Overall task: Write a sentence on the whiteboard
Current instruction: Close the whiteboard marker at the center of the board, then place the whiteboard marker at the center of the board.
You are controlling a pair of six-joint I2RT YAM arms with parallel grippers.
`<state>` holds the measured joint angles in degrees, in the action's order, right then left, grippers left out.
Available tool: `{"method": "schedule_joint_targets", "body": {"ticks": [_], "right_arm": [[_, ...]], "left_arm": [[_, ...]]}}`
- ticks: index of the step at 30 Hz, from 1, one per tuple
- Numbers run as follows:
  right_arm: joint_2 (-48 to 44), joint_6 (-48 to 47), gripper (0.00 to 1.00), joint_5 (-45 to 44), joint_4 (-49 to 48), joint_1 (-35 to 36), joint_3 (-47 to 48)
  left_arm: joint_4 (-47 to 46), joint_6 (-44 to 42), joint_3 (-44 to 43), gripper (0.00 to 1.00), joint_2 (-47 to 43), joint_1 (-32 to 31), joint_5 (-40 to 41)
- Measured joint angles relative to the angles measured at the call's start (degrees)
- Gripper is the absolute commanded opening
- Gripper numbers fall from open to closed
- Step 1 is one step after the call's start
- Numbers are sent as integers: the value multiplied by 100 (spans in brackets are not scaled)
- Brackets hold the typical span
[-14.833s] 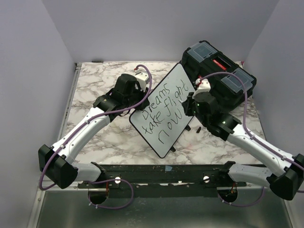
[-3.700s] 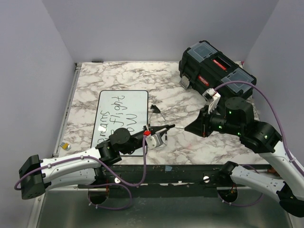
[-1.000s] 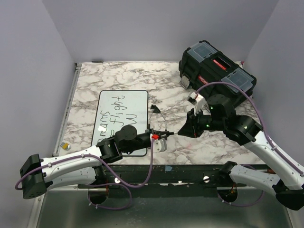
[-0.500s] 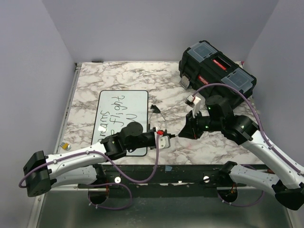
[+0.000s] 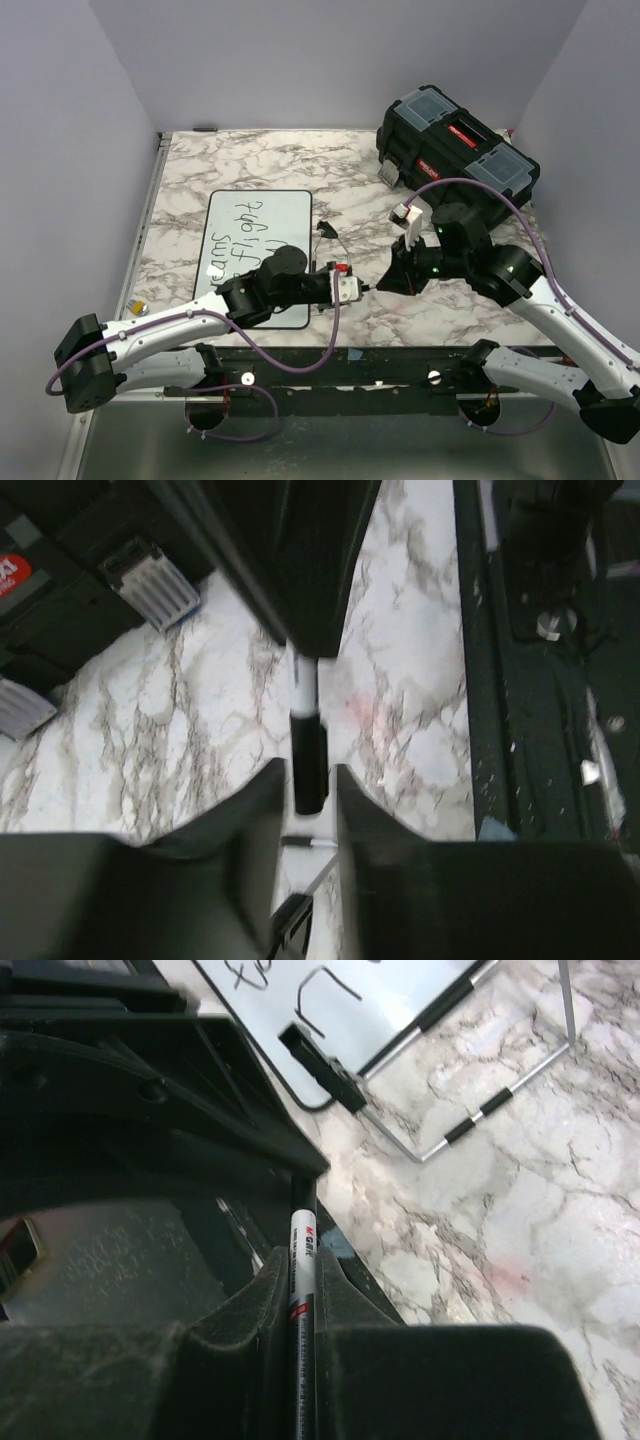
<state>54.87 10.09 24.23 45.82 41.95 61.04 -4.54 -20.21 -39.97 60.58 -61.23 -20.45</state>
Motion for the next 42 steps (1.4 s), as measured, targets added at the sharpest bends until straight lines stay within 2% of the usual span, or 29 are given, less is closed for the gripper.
{"method": "schedule_joint_targets", "body": {"ticks": [3, 8, 14, 17, 23, 27, 31, 34, 42], "right_arm": [[-11, 203, 1, -162, -328, 57, -90], [2, 640, 1, -935, -699, 118, -221], [-24, 1379, 1, -2157, -1213, 118, -706], [-72, 1792, 1, -2717, -1543, 118, -1106], [-94, 2629, 1, -3609, -2575, 118, -1989], [212, 3115, 1, -4065, -3281, 118, -2461], [664, 3462, 5, -4457, -4017, 118, -2844], [925, 3635, 10, -4631, -4522, 118, -3119], [1453, 3967, 12, -4909, -5302, 118, -3560]], "left_arm": [[-341, 153, -17, 68, -13, 20, -15], [-874, 337, -42, 97, -380, 37, 48], [-949, 509, 15, 98, -820, 120, 492], [-951, 678, 122, 98, -981, 149, 977], [-890, 1158, 195, 98, -1021, 179, 2699], [-549, 1530, 192, 99, -1034, 227, 4009], [-133, 1766, 208, 99, -1298, 271, 4776], [210, 1958, 227, 98, -1716, 293, 5058], [1589, 2697, 199, 98, -2953, 304, 5346]]}}
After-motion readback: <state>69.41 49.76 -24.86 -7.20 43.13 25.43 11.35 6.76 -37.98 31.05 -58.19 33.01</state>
